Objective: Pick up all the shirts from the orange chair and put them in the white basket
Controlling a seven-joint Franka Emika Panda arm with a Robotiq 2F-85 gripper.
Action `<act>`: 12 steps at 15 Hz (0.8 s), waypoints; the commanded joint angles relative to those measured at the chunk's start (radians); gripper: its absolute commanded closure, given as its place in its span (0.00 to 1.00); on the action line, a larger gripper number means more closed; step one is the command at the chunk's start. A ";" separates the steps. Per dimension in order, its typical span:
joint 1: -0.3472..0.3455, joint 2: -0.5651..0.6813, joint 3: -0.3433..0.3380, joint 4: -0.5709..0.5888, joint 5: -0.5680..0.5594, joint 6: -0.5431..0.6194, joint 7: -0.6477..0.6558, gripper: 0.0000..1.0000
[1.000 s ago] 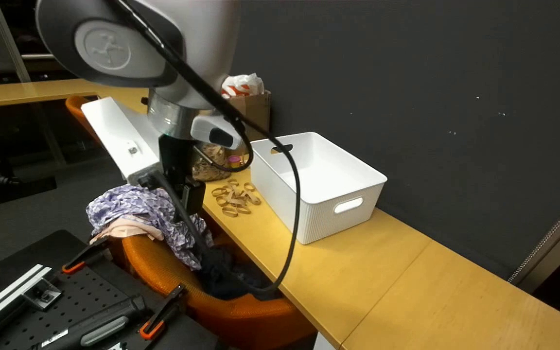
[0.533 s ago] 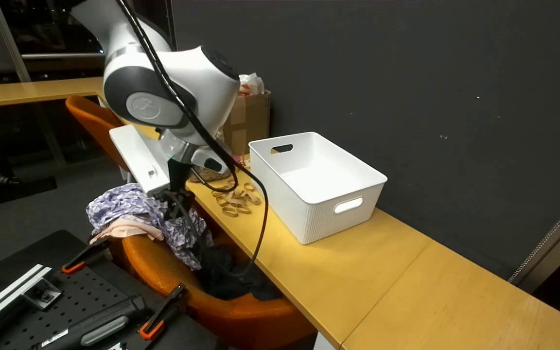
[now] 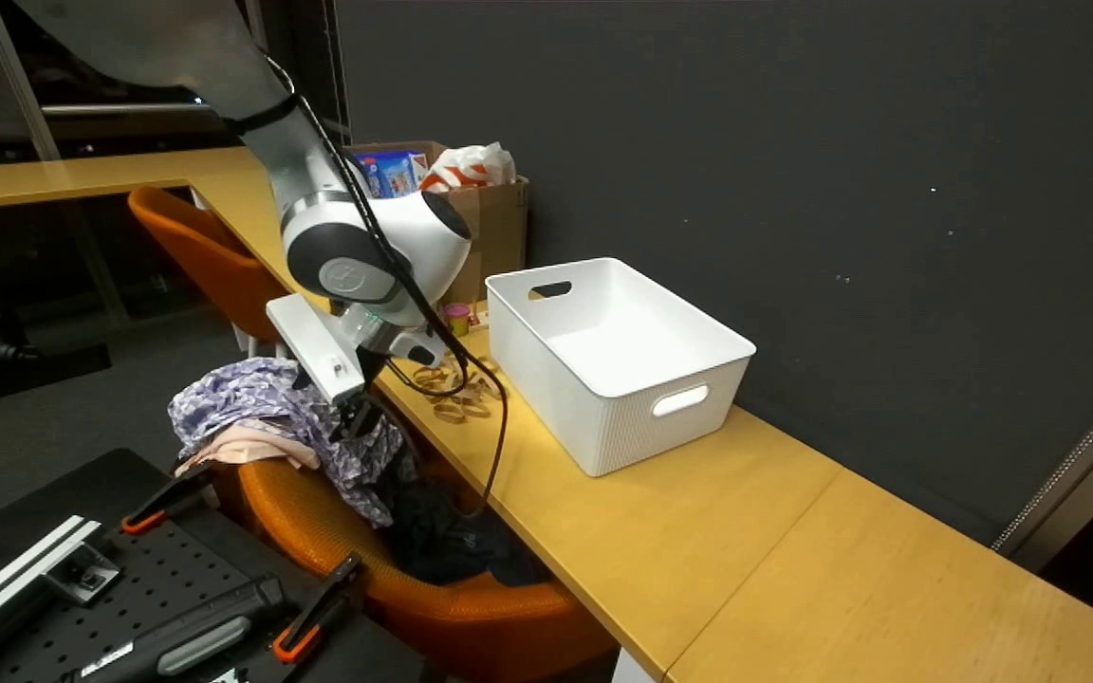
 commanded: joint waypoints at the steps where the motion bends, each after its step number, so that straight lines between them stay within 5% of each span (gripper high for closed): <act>1: -0.009 0.121 0.081 0.078 0.014 0.029 0.020 0.00; 8: -0.023 0.241 0.157 0.145 0.009 0.025 0.048 0.02; 9: -0.030 0.248 0.161 0.153 0.012 0.020 0.047 0.26; 12: -0.042 0.260 0.165 0.171 0.013 0.014 0.048 0.41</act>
